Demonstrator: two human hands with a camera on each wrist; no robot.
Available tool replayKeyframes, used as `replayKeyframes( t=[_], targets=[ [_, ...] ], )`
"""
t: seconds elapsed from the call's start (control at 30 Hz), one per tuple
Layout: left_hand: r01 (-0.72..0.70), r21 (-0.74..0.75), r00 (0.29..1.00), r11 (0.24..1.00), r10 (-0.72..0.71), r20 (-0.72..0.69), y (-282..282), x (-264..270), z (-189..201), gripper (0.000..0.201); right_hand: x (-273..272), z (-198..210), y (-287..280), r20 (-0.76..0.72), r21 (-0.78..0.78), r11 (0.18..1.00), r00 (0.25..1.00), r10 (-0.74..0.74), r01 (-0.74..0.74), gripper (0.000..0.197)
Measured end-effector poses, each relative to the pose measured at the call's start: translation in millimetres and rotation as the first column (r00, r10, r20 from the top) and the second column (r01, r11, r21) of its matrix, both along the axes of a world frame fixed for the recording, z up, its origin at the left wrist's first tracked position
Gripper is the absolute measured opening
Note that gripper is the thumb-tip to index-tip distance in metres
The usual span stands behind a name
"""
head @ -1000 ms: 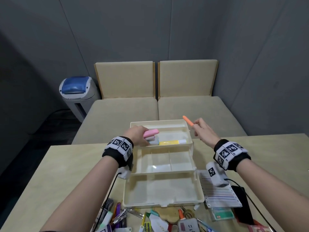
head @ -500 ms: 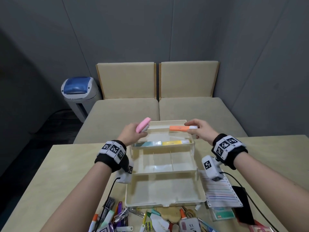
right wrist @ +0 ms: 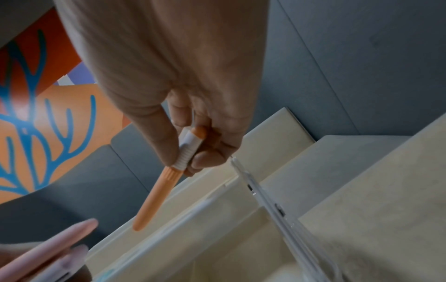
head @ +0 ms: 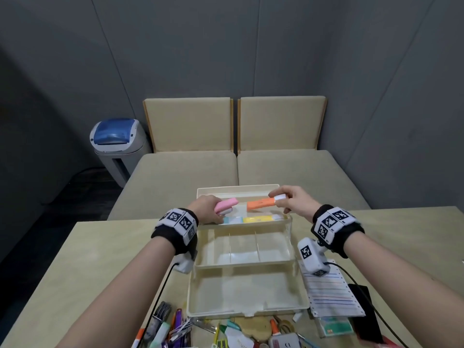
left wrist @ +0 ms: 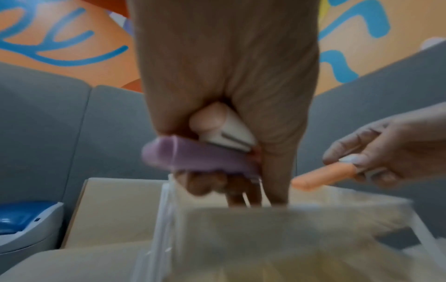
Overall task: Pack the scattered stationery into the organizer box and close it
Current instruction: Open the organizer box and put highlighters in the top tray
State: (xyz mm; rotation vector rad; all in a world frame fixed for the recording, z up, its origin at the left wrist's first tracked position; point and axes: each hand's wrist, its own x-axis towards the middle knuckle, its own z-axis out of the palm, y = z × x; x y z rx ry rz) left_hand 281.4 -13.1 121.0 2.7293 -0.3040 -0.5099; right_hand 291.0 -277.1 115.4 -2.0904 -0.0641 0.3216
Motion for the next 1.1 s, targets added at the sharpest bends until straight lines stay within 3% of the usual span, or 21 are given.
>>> replayKeyframes(
  t=[0.1, 0.2, 0.3, 0.37, 0.5, 0.73, 0.97, 1.1],
  targets=[
    [0.003, 0.024, 0.995, 1.000, -0.001, -0.103, -1, 7, 3, 0.035, 1, -3, 1, 0.002, -0.032, 0.999, 1.000, 0.030, -0.030, 0.027],
    [0.034, 0.057, 0.995, 0.998, -0.028, -0.099, -2, 8, 4, 0.033, -1, -4, 8, 0.098, -0.206, 0.975, 0.989, 0.109, -0.087, 0.032],
    [0.058, 0.046, 0.997, 0.997, -0.056, -0.046, -2, 5, 4, 0.030, -4, -10, 18, 0.144, -0.528, 0.841, 0.963, 0.226, -0.119, 0.032],
    [0.081, 0.053, 0.996, 0.995, -0.083, 0.035, 0, 2, 5, 0.027, -7, -13, 22, 0.138, -0.621, 0.774, 0.955, 0.264, -0.124, 0.033],
    [0.096, -0.004, 0.985, 0.995, -0.094, 0.141, 4, -11, -1, 0.014, -11, -15, 22, 0.156, -0.591, 0.800, 0.959, 0.238, -0.103, 0.035],
    [-0.043, -0.174, 0.993, 0.984, 0.062, 0.104, 10, -17, -6, 0.012, -16, -12, 18, 0.138, -0.530, 0.841, 0.968, 0.211, -0.108, 0.034],
    [-0.176, -0.122, 0.984, 0.977, 0.177, -0.006, 2, -8, -4, 0.024, -25, -10, 16, 0.175, -0.484, 0.873, 0.969, 0.173, -0.069, 0.032],
    [-0.241, -0.296, 0.964, 0.924, 0.191, -0.187, 9, -2, -1, 0.018, -36, -3, 7, 0.237, -0.393, 0.919, 0.964, 0.116, -0.014, 0.030]
  ],
)
